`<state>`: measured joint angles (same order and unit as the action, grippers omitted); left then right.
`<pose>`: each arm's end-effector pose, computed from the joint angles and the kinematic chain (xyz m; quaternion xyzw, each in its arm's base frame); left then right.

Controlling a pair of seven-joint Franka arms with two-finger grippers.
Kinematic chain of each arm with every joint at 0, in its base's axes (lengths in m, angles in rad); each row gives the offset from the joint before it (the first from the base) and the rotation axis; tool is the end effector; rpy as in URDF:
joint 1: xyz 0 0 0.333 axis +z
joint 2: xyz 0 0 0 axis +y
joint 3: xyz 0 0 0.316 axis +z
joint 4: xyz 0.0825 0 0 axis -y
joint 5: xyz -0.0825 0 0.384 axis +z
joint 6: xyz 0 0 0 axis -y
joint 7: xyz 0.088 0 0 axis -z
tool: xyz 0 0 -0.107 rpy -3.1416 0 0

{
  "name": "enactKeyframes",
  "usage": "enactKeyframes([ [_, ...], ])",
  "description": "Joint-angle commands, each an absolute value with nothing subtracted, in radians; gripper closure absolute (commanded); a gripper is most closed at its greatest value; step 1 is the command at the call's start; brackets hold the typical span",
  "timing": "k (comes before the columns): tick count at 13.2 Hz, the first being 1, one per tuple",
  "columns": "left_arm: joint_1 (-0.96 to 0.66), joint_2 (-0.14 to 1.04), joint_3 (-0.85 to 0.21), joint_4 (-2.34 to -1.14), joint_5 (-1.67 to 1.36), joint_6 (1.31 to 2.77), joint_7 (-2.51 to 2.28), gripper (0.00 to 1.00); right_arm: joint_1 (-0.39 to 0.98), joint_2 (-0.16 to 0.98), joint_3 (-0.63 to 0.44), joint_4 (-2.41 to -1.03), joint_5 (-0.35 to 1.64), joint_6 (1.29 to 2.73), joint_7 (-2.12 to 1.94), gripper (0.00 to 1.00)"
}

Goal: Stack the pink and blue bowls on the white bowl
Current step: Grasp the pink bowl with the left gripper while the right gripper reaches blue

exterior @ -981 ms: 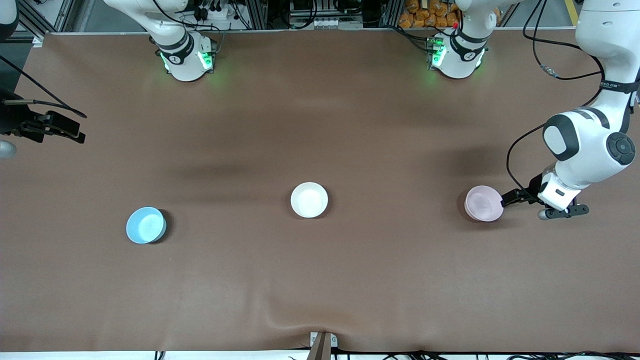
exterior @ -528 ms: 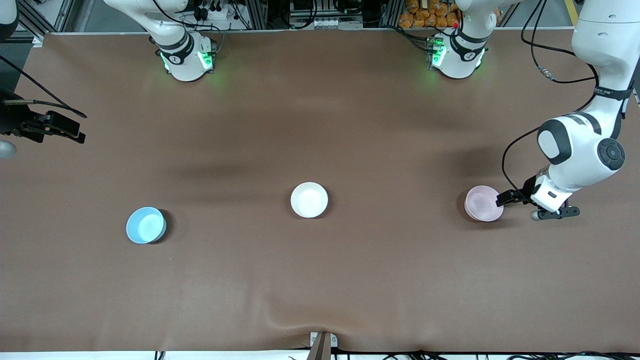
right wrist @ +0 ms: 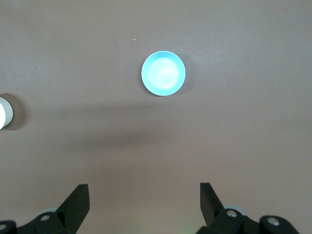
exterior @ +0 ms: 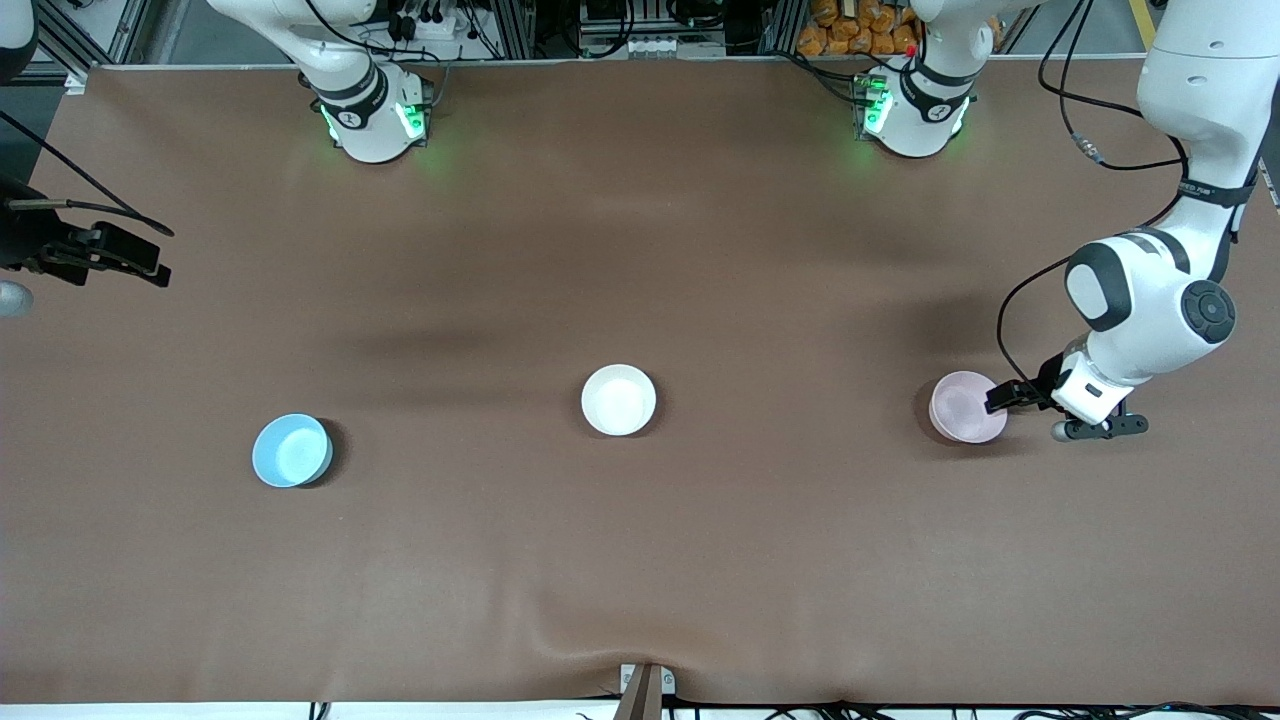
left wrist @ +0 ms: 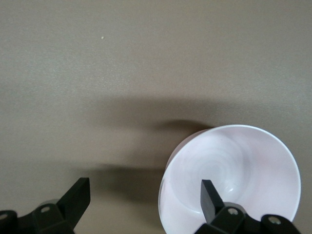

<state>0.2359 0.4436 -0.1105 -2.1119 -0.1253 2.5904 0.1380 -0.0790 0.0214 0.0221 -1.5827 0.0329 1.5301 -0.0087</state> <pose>0.5782 0.0755 0.2062 0.9968 0.0522 0.0250 0.0545 0.5549 -0.0281 0.6037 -0.9989 0.0240 0.0364 0.0179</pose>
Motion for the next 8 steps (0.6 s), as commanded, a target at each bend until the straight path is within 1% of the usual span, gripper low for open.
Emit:
enactKeyframes([
  [1, 0.244, 0.452, -0.132, -2.135, -0.155, 2.646, 0.173, 0.04, -0.077, 0.017, 0.023, -1.585, 0.032, 1.531, -0.003, 0.0],
  [5, 0.242, 0.463, -0.137, -2.143, -0.155, 2.665, 0.173, 0.21, -0.077, 0.018, 0.023, -1.597, 0.032, 1.535, -0.003, 0.0],
  [6, 0.242, 0.465, -0.137, -2.144, -0.155, 2.665, 0.173, 0.27, -0.077, 0.018, 0.025, -1.606, 0.032, 1.546, -0.003, 0.0],
  [7, 0.241, 0.471, -0.137, -2.145, -0.155, 2.666, 0.173, 0.37, -0.077, 0.018, 0.025, -1.617, 0.032, 1.558, -0.003, 0.0],
  [8, 0.241, 0.475, -0.138, -2.145, -0.155, 2.671, 0.175, 0.39, -0.077, 0.018, 0.023, -1.63, 0.032, 1.575, -0.003, 0.0],
])
